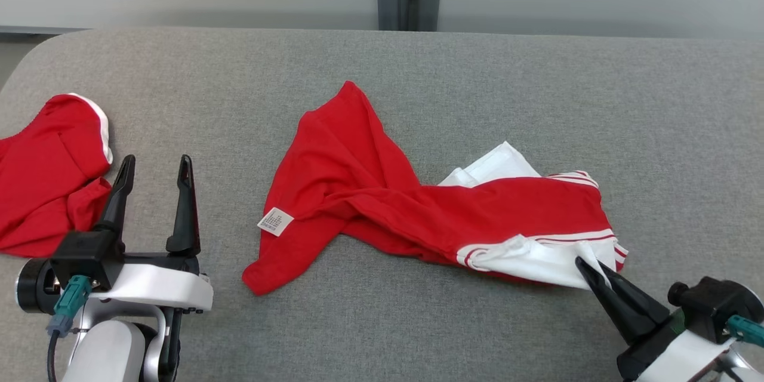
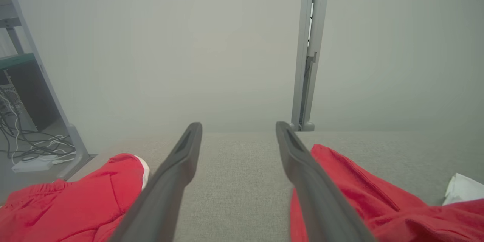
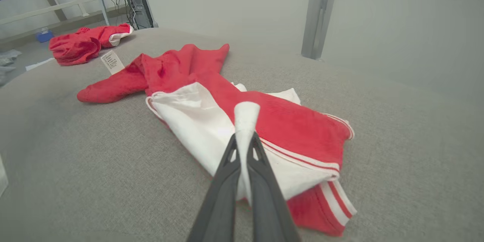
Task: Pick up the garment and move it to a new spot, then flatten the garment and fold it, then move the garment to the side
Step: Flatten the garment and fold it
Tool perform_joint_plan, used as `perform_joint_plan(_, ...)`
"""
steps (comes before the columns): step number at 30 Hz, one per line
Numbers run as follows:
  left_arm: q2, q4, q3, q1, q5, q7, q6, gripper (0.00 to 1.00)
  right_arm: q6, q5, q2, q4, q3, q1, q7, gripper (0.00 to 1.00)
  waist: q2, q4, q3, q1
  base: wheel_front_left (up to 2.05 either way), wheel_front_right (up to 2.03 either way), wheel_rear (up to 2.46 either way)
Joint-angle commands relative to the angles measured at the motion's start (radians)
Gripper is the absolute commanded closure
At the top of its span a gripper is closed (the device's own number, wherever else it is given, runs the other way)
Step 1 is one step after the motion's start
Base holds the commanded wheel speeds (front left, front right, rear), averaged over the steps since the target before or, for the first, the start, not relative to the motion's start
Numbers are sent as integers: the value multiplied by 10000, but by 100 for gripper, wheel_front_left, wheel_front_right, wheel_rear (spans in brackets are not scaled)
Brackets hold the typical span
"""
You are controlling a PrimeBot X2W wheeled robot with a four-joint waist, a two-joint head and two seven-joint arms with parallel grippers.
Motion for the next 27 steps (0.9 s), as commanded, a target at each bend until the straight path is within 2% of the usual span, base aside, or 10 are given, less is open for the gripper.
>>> perform_joint_plan(1, 70, -96, 34, 110, -55, 48, 66, 0, 3, 113, 124, -81, -201, 264, -9, 100, 0, -94, -85, 0, 0, 0, 0)
perform_joint_plan(7, 110, -342, -43, 336, -76, 323, 215, 0, 1, 226, 484, 331, -633, 1138, 12, 100, 0, -102, -173, 0, 0, 0, 0)
perform_joint_plan(8, 109, -368, -44, 366, -76, 334, 249, 0, 1, 381, 643, 409, -718, 1191, -8, 97, 0, -86, -178, 0, 0, 0, 0)
perform_joint_plan(9, 127, -383, -27, 388, -63, 364, 279, 0, 1, 489, 749, 617, -842, 1314, 5, 65, 0, -81, -188, 0, 0, 0, 0)
perform_joint_plan(10, 130, -402, -12, 407, -82, 386, 315, 0, 1, 419, 740, 839, -922, 1405, 60, 52, 0, -73, -197, 0, 0, 0, 0)
perform_joint_plan(11, 121, -426, -11, 413, -94, 401, 333, 0, 1, 486, 877, 969, -1069, 1443, 16, 0, 0, -65, -207, 0, 0, 0, 0)
perform_joint_plan(16, 209, -575, 134, 680, -133, 425, 504, 0, 1, 335, 1309, 1353, -2254, 1785, -70, 0, 0, -161, -259, 0, 0, 0, 0)
perform_joint_plan(18, 260, -681, 215, 826, -155, 465, 617, 0, 3, -101, 1605, 1251, -3428, 1875, -105, 0, 0, -267, -299, 0, 0, 0, 0)
perform_joint_plan(24, 307, -914, 245, 1006, -90, 557, 802, 0, 4, -1776, 2599, 188, -5948, 1596, -103, 0, 0, -356, -466, 0, 0, 0, 0)
perform_joint_plan(27, 337, -1020, 204, 1137, -34, 610, 874, 0, 4, -2484, 3225, -573, -6460, 1447, 239, 0, 0, -358, -582, 0, 0, 0, 0)
